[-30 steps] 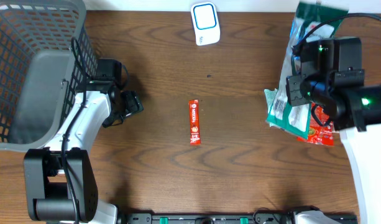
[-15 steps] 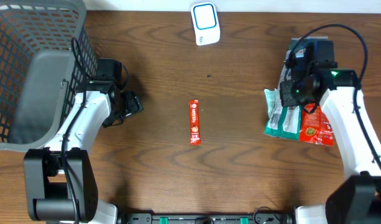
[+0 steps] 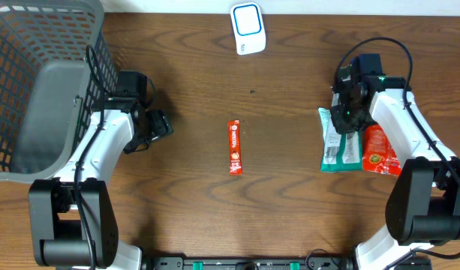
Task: Scan the item barcode
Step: 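Carry the gloves pack to the table's right side and release it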
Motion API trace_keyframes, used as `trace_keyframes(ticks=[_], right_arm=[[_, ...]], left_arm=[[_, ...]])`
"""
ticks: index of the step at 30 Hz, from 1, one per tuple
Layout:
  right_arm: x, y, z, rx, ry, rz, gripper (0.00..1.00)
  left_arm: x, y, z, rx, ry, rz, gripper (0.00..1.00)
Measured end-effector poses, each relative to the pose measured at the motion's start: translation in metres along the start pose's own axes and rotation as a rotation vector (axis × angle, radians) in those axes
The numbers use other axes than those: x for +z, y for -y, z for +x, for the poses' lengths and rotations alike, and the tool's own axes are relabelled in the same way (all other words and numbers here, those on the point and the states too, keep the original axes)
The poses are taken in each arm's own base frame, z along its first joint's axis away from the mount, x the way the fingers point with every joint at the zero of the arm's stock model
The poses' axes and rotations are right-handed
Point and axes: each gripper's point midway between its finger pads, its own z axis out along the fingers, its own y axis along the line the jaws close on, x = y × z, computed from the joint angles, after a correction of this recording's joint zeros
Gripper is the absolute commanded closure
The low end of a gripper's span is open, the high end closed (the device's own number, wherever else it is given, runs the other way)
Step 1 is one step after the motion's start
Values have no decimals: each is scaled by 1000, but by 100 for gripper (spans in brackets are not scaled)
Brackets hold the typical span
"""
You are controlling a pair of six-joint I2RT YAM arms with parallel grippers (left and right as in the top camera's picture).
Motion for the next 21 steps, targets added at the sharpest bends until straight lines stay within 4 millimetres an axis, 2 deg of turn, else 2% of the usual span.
trace_keyframes(ticks=[1,3,4,11,17,19,21], right_arm=[[0,2,0,-1,-2,11,26],[0,6,1,-2,-6,34,13],[0,8,2,0,-9,46,11],[-5,20,8,2,-44,116,1],[-29,27,-2,48,-32,134,1],[-38,22,-9,82,-15,97,1],[-44,6,-18,116,20,-3,1]], left_arm=[[0,0,0,0,0,0,17],[0,0,0,0,0,0,17],[0,0,0,0,0,0,17],[0,0,0,0,0,0,17],[0,0,0,0,0,0,17],[0,0,0,0,0,0,17],[0,0,0,0,0,0,17]])
